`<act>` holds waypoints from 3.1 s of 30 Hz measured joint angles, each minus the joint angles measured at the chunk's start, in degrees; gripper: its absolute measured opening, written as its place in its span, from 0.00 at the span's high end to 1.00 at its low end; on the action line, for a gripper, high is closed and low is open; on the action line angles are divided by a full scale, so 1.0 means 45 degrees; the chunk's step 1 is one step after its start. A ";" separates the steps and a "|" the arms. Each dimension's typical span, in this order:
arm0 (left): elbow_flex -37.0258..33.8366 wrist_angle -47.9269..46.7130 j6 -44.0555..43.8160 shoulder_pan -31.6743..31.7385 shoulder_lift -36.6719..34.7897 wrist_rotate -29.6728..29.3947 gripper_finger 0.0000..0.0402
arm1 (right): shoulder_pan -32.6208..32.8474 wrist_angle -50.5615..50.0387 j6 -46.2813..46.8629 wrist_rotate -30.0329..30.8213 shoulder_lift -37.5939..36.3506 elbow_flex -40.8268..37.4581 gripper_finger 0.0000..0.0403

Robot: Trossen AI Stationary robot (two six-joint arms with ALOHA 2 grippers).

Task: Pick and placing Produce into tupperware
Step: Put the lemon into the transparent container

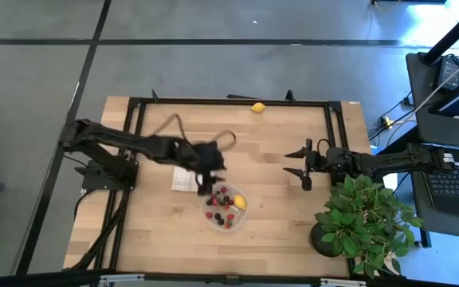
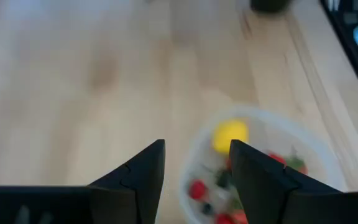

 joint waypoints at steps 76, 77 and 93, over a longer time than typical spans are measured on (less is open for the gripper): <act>-1.1550 1.0074 0.1154 0.4695 -0.9860 0.0998 0.57 | -0.0009 0.5132 -0.0792 0.1280 0.0484 0.1016 0.11; -1.1550 1.0074 0.1431 0.4691 -0.9860 0.0905 0.57 | -0.0009 0.4836 -0.0981 0.1331 0.0729 0.1392 0.11; -1.1550 1.0264 0.2033 0.4695 -0.9860 -0.0249 0.57 | -0.2693 -0.6215 0.1044 0.3326 0.7930 1.1658 0.11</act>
